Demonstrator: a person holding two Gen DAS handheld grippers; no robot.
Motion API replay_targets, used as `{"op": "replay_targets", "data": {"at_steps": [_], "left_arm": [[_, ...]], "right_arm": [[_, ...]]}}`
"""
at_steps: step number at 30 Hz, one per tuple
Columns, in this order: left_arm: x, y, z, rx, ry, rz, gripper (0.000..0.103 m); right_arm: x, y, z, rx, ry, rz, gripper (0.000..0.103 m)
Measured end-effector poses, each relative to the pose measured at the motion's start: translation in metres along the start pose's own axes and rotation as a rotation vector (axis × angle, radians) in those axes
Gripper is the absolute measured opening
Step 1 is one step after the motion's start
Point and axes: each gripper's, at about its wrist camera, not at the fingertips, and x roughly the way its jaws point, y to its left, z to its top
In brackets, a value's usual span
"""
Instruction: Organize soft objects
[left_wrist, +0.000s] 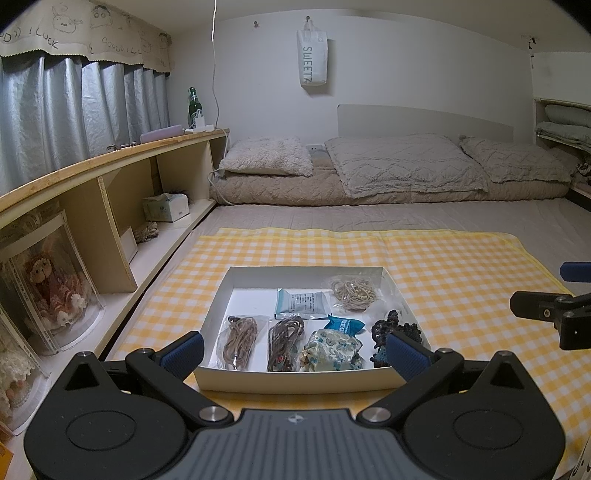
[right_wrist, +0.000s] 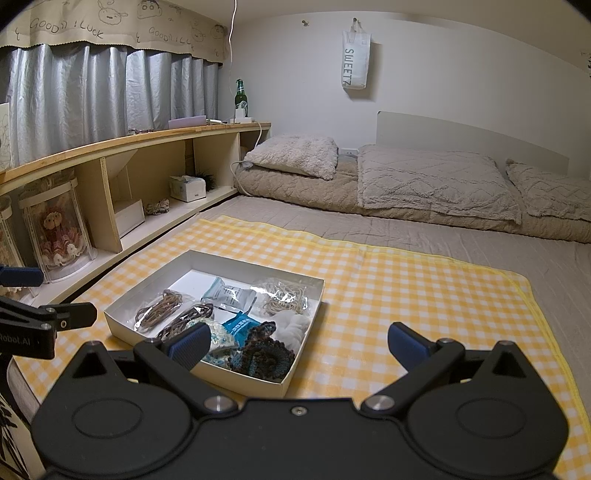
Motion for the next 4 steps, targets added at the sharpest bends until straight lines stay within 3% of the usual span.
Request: {"op": "replay_targets", "data": {"at_steps": [4], "left_arm": [[0.0003,0.0005,0.0001,0.002,0.0,-0.001,0.103]], "right_arm": [[0.0,-0.0009,-0.0001,-0.001,0.0,0.001,0.103]]}}
